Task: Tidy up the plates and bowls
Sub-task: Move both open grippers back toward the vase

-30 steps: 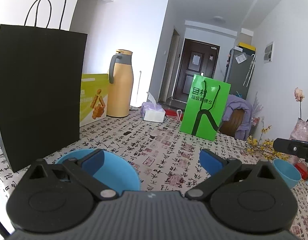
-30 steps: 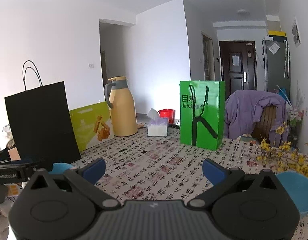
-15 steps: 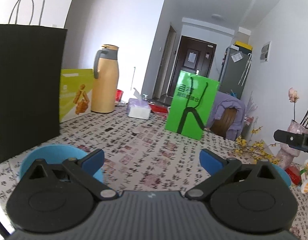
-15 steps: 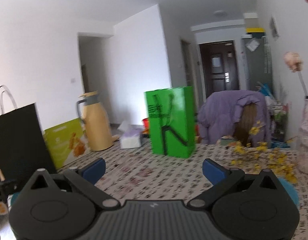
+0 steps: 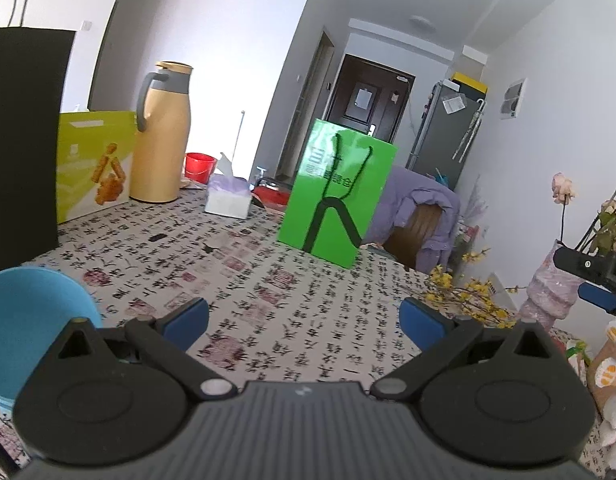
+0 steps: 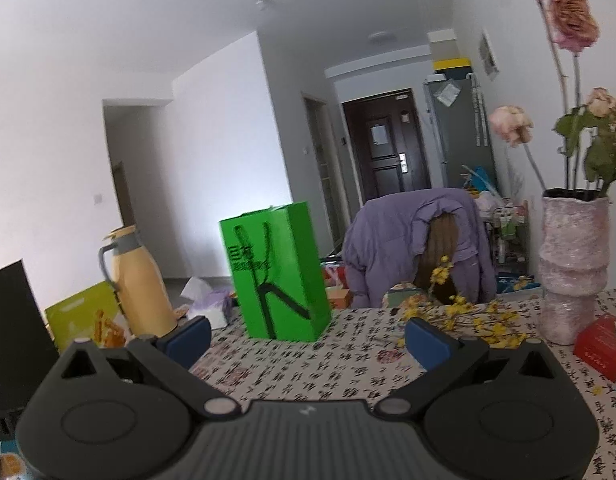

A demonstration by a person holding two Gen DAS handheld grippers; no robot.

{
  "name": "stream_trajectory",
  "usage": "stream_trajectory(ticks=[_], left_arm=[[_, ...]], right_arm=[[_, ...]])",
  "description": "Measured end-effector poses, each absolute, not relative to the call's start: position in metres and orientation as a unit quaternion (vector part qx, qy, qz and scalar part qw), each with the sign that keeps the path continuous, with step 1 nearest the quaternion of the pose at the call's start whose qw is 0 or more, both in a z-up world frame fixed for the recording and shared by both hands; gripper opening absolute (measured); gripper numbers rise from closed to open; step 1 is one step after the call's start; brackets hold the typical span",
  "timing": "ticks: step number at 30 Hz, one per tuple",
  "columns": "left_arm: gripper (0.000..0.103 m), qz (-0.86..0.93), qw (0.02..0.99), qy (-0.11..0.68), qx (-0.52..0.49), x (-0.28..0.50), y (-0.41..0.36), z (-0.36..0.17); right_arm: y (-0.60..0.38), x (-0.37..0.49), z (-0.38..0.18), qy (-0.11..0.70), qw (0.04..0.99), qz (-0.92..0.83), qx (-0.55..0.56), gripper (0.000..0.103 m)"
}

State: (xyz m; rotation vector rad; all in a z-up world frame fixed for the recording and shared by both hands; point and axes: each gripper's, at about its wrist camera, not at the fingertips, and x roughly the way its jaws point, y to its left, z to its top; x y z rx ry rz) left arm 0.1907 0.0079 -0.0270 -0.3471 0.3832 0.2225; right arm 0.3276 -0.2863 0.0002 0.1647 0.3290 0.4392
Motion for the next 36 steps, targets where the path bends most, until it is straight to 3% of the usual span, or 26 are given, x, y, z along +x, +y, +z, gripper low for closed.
stream_trajectory(ticks=[15,36], left_arm=[[0.103,0.09,0.955,0.209,-0.188,0.244,-0.04,-0.026],[0.103,0.074,0.935,0.294,-0.185,0.337,-0.094,-0.031]], right_arm=[[-0.349,0.363,-0.01,0.185,0.968,0.124,0.117,0.103],[-0.39,0.398,-0.036,0.215,0.962,0.062,0.158,0.103]])
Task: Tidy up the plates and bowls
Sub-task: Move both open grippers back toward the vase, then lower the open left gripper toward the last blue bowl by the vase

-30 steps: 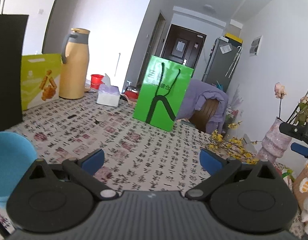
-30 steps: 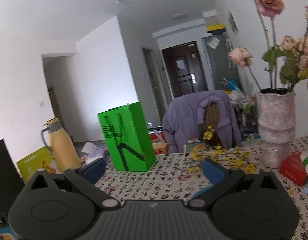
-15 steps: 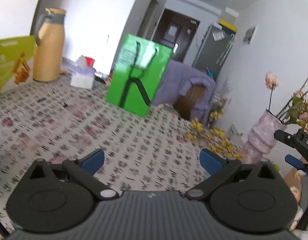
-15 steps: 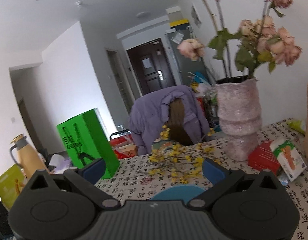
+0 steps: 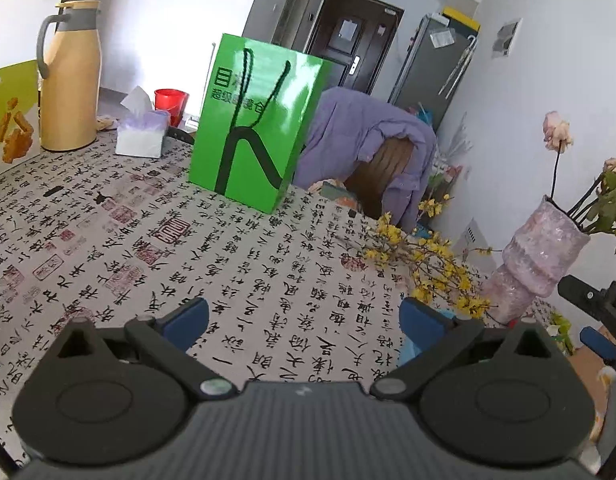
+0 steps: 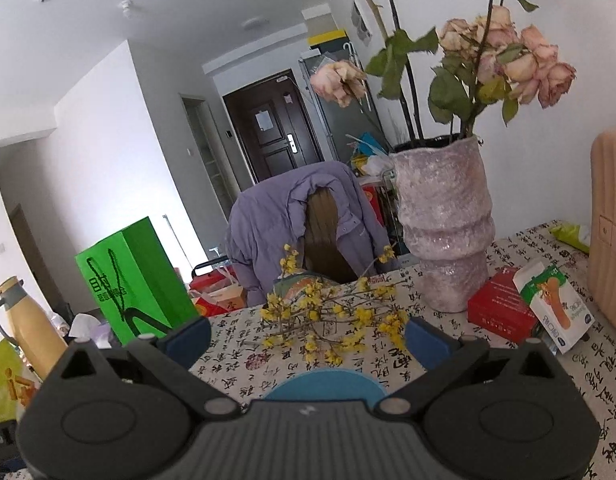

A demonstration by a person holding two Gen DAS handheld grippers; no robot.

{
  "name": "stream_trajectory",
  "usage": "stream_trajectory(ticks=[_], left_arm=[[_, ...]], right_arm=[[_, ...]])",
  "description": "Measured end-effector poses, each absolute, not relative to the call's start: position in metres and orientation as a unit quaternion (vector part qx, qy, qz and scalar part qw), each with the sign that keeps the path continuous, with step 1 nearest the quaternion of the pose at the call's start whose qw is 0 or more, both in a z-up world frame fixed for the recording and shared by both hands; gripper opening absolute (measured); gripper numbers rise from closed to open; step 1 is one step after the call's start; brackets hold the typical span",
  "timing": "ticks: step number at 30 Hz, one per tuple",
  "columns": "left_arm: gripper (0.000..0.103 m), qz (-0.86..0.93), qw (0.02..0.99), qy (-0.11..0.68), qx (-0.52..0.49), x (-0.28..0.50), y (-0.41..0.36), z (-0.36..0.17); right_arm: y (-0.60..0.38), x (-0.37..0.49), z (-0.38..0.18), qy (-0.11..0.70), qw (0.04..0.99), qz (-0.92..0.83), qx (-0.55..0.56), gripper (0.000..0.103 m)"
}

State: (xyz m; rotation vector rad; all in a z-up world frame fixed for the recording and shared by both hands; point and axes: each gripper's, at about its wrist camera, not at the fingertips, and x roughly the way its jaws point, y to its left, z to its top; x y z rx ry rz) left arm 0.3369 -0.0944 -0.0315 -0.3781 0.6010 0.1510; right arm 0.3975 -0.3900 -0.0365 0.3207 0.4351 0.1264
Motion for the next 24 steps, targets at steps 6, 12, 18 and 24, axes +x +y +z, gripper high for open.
stream_trajectory(ticks=[6,12,18,24], left_arm=[[0.103,0.079,0.936,0.293,-0.176,0.355,-0.109,-0.032],[0.103,0.092,0.934,0.3,-0.17,0.375,-0.116,-0.037],[0.103,0.099,0.931,0.312,-0.16,0.392,-0.123,-0.043],[0.103,0.09,0.93,0.325,-0.149,0.406,-0.137,-0.05]], right_arm=[[-0.394,0.403,-0.041,0.221,0.96,0.055,0.163,0.103],[-0.392,0.409,-0.047,0.23,0.959,0.047,0.156,0.103],[-0.395,0.419,-0.055,0.244,0.955,0.04,0.162,0.103],[-0.4,0.423,-0.06,0.248,0.955,0.024,0.162,0.103]])
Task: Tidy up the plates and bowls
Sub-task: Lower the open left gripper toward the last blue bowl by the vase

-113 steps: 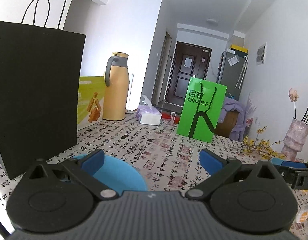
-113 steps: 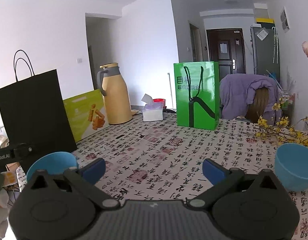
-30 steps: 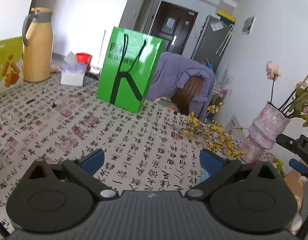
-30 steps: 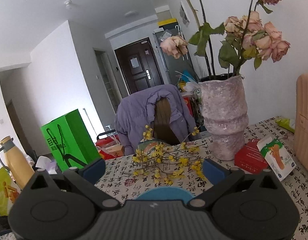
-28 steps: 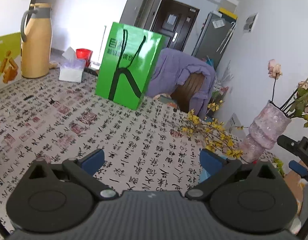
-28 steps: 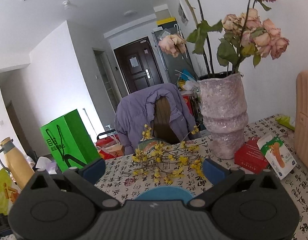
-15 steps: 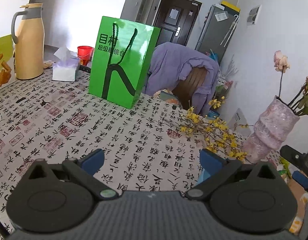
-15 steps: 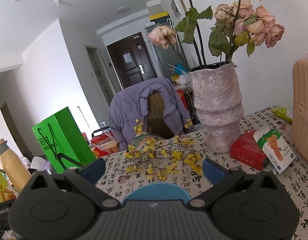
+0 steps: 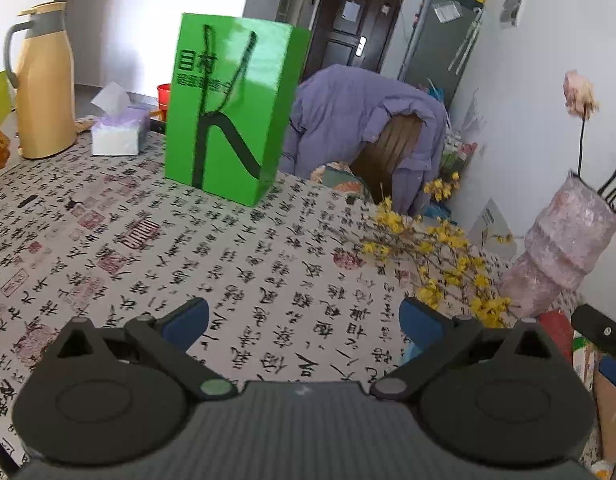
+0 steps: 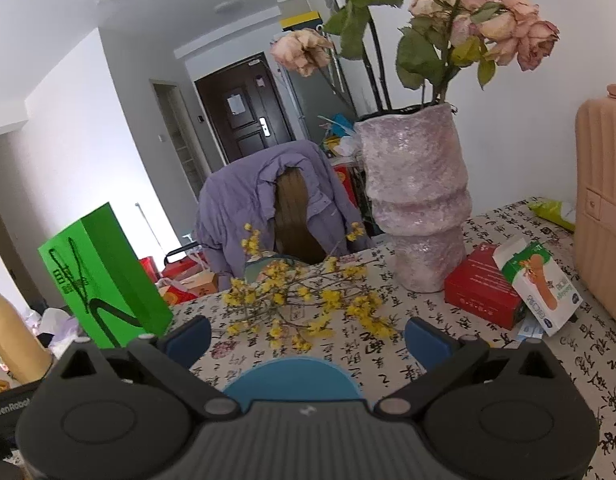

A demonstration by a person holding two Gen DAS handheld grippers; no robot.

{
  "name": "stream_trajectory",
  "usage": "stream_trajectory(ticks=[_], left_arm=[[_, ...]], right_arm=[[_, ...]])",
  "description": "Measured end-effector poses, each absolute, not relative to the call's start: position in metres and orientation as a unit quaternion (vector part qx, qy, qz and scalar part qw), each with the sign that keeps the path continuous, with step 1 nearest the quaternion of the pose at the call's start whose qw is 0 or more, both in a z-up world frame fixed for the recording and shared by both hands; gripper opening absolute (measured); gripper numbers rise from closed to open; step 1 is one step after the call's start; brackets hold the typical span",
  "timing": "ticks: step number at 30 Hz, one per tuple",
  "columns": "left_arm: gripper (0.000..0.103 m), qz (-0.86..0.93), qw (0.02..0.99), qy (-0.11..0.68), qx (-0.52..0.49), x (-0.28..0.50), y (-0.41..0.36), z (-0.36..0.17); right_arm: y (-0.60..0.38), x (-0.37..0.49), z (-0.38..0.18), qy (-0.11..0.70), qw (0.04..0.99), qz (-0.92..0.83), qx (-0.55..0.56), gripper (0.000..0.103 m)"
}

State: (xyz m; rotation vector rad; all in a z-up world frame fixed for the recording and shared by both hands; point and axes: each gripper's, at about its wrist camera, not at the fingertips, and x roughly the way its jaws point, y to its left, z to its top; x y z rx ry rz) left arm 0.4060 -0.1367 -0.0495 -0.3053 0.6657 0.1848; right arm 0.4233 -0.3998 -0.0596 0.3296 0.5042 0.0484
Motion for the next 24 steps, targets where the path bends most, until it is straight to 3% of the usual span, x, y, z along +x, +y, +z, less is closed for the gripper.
stream_trajectory(ticks=[24], left_arm=[[0.103,0.087,0.908,0.384,-0.147,0.452,-0.182,-0.097]], right_arm=[[-0.408,0.468,-0.117,0.342,0.928,-0.025,0.145,0.102]])
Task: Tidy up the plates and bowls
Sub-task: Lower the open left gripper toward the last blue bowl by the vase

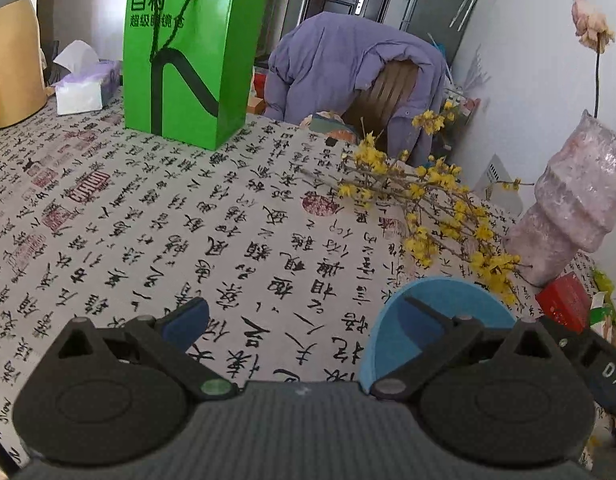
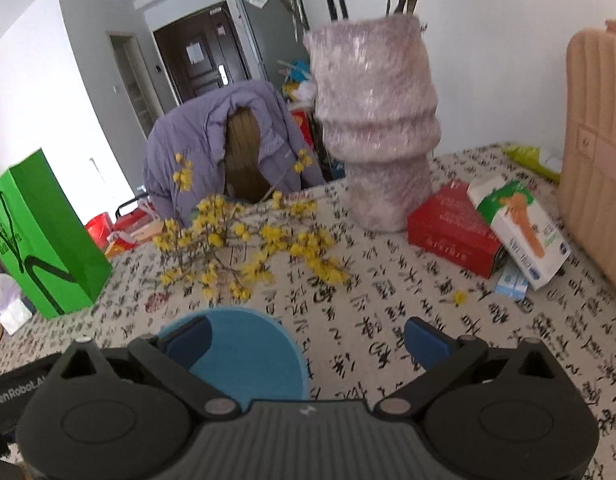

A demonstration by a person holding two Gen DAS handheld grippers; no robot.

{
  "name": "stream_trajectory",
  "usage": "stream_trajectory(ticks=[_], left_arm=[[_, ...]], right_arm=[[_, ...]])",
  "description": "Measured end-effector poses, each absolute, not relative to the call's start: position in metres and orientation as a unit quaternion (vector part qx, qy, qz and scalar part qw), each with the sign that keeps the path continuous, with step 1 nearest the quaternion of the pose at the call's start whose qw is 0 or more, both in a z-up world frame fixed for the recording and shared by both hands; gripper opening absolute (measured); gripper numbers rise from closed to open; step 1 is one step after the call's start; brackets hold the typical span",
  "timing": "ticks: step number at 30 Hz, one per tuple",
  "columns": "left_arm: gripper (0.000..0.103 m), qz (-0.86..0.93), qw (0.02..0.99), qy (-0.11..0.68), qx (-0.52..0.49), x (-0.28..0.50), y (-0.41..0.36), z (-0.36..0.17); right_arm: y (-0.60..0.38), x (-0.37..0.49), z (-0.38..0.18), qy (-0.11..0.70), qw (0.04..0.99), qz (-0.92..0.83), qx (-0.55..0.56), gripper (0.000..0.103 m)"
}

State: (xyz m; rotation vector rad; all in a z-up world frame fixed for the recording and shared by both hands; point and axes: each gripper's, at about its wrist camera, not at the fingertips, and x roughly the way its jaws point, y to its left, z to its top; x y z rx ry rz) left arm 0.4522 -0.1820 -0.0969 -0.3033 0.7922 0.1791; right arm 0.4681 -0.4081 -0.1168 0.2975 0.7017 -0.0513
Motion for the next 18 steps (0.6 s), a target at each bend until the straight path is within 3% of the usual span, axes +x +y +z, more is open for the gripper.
stream_trajectory(ticks=[12,18], left_arm=[[0.103,0.088,0.904,0.399,-0.124,0.464,-0.199,-0.116],[0.103,0.092,0.905,0.401,-0.109,0.467,-0.208,-0.121]], right_arm=[[-0.4,0.483,-0.142,0.382,0.916,-0.023,0.118,0.093],[-0.399,0.489,-0.154,0.399,0.909,-0.033,0.113,0.084]])
